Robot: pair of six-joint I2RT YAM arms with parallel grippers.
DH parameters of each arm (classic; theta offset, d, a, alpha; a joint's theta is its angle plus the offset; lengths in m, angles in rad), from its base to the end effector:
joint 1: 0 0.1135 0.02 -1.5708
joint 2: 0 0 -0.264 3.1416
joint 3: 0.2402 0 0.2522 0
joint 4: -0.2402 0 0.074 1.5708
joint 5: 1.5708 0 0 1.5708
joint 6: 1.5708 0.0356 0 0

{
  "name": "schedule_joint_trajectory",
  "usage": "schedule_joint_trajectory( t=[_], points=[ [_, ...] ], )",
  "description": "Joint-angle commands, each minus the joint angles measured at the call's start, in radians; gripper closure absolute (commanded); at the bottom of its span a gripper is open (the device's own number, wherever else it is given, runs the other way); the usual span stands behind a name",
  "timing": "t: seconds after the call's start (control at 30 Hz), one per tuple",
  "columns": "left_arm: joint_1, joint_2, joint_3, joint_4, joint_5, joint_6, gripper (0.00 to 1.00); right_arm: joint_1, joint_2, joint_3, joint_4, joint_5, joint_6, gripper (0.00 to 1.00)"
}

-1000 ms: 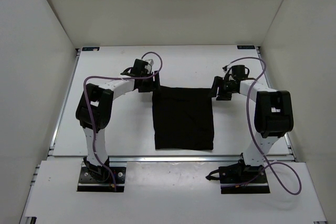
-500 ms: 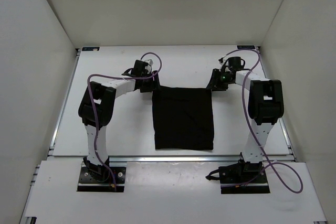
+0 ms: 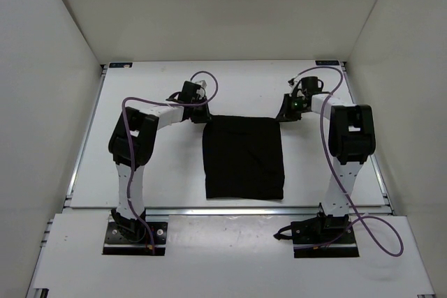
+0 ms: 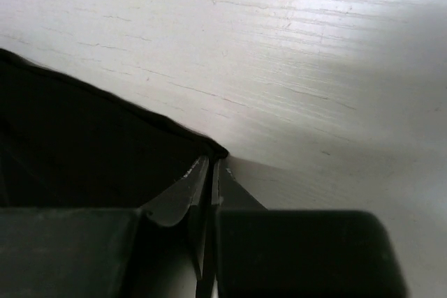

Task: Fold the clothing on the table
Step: Fold the skirt

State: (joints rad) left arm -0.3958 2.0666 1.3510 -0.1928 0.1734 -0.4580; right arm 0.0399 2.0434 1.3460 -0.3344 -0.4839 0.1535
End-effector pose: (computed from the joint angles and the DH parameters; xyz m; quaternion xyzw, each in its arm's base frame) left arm 0.4008 -0.1741 0.1443 -0.0011 0.9425 -0.2087 0.2610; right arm 0.4196 0.0333 0.1467 -0.0106 0.9379 0.2548 0.2350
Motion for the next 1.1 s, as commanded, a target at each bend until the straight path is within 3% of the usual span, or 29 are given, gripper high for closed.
schedule_joint_trajectory(
  t=[0.0, 0.07, 0.23, 0.37, 0.43, 0.53, 0.6, 0.73, 0.9, 1.07],
  points=[
    [-0.011, 0.017, 0.013, -0.017, -0.003, 0.007, 0.83, 0.02, 0.04, 0.027, -0.035, 0.008, -0.012, 1.0],
    [-0.006, 0.012, 0.023, -0.023, -0.02, 0.008, 1.0, 0.014, 0.054, 0.077, -0.055, -0.004, -0.023, 1.0],
    [0.024, 0.0, 0.117, -0.037, -0.037, 0.041, 1.0, 0.0, 0.06, 0.26, -0.117, -0.033, -0.017, 1.0],
    [0.064, 0.02, 0.363, -0.132, -0.029, 0.059, 1.0, -0.017, 0.07, 0.537, -0.167, -0.067, 0.017, 1.0],
    [0.075, 0.02, 0.556, -0.18, -0.038, 0.091, 1.0, -0.024, 0.052, 0.712, -0.169, -0.068, 0.055, 1.0],
    [0.068, -0.011, 0.744, -0.23, -0.092, 0.123, 1.0, -0.038, -0.059, 0.754, -0.089, -0.102, 0.101, 1.0],
    [0.064, -0.084, 0.764, -0.223, -0.094, 0.133, 1.0, -0.037, -0.133, 0.752, -0.098, -0.07, 0.078, 1.0],
    [0.035, -0.288, 0.515, -0.128, -0.165, 0.177, 1.0, -0.038, -0.303, 0.622, -0.121, -0.03, 0.017, 1.0],
    [-0.015, -0.616, -0.002, 0.039, -0.172, 0.159, 1.0, -0.015, -0.537, 0.083, -0.026, -0.019, 0.024, 1.0],
    [-0.086, -0.83, -0.321, -0.039, -0.244, 0.141, 1.0, 0.061, -0.767, -0.259, -0.02, 0.005, 0.076, 1.0]
  ],
)
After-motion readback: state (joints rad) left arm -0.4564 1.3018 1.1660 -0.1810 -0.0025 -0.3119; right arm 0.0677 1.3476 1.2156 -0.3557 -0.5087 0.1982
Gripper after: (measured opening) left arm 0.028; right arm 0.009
